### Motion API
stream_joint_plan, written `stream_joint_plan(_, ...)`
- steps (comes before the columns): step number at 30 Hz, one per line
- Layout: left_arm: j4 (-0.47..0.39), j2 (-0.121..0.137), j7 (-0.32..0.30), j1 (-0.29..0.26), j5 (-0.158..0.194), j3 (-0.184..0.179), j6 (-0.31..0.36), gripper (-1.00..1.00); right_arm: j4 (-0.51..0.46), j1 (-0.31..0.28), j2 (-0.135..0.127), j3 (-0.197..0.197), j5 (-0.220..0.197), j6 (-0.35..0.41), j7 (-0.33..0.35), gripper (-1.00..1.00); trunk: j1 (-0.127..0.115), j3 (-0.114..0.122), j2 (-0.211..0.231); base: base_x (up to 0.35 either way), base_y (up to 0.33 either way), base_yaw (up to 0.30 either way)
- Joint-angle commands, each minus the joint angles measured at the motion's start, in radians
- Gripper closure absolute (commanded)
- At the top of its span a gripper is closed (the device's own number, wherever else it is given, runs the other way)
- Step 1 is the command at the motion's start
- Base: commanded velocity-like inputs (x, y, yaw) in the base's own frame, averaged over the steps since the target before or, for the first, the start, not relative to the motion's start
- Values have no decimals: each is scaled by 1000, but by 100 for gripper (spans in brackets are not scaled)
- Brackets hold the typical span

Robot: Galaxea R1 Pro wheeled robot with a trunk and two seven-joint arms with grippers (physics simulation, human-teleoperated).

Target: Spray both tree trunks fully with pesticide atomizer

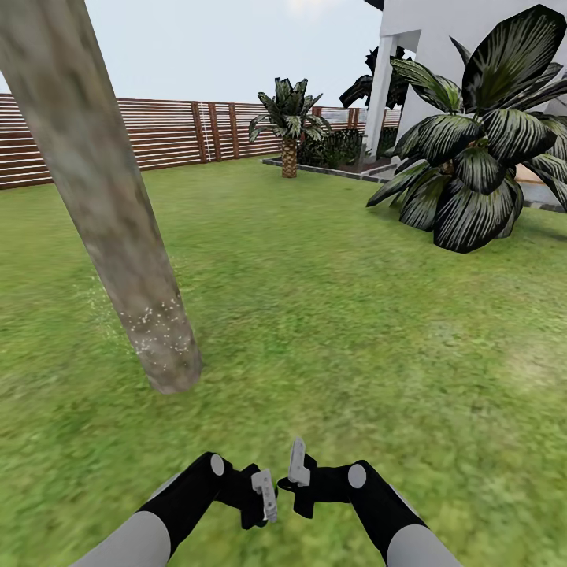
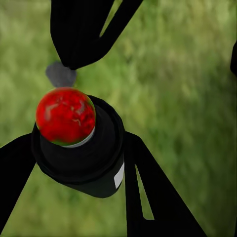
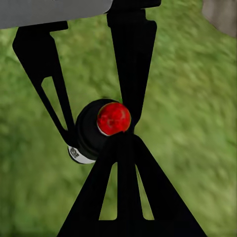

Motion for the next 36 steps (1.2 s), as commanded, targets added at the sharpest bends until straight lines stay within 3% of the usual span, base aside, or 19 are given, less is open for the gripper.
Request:
stream_joint_plan(1, -2, 0, -4, 0, -3, -1, 5, 100, -1, 0, 1, -6, 7, -4, 4, 100, 0, -1, 0, 0, 0, 0)
stream_joint_plan(11, -1, 2, -4, 0, -3, -1, 5, 100, -1, 0, 1, -6, 7, -4, 4, 100, 0, -1, 0, 0, 0, 0)
stream_joint_plan(15, 3, 21, -3, 0, -4, -1, 4, 100, -1, 0, 1, -6, 7, -4, 4, 100, 0, -1, 0, 0, 0, 0)
stream_joint_plan(23, 36, 120, -3, 11, -14, -2, 2, 100, -1, 0, 1, -6, 7, -4, 4, 100, 0, -1, 0, 0, 0, 0)
stream_joint_plan(30, 43, 234, -1, 16, -7, 0, -1, 100, 8, 0, 1, -18, 8, -4, 0, 100, 0, -1, 0, 0, 0, 0)
stream_joint_plan(31, 60, 240, 2, 17, -4, 6, -18, 100, 9, 0, 1, -30, 5, -4, -1, 100, 0, -1, 0, 0, 0, 0)
stream_joint_plan(33, 101, 245, 32, 17, 15, 50, -64, 100, 11, 1, 1, -88, 0, -4, -3, 100, 0, -1, 0, 0, 0, 0)
stream_joint_plan(35, 150, 245, 106, 17, 35, 123, -95, 100, 16, 1, -10, -212, -2, -4, -5, 100, 0, -1, 0, 0, 0, 0)
stream_joint_plan(36, 188, 244, 154, 17, 54, 171, -125, 100, 18, 2, -31, -342, -1, -4, -9, 100, 0, -1, 0, 0, 0, 0)
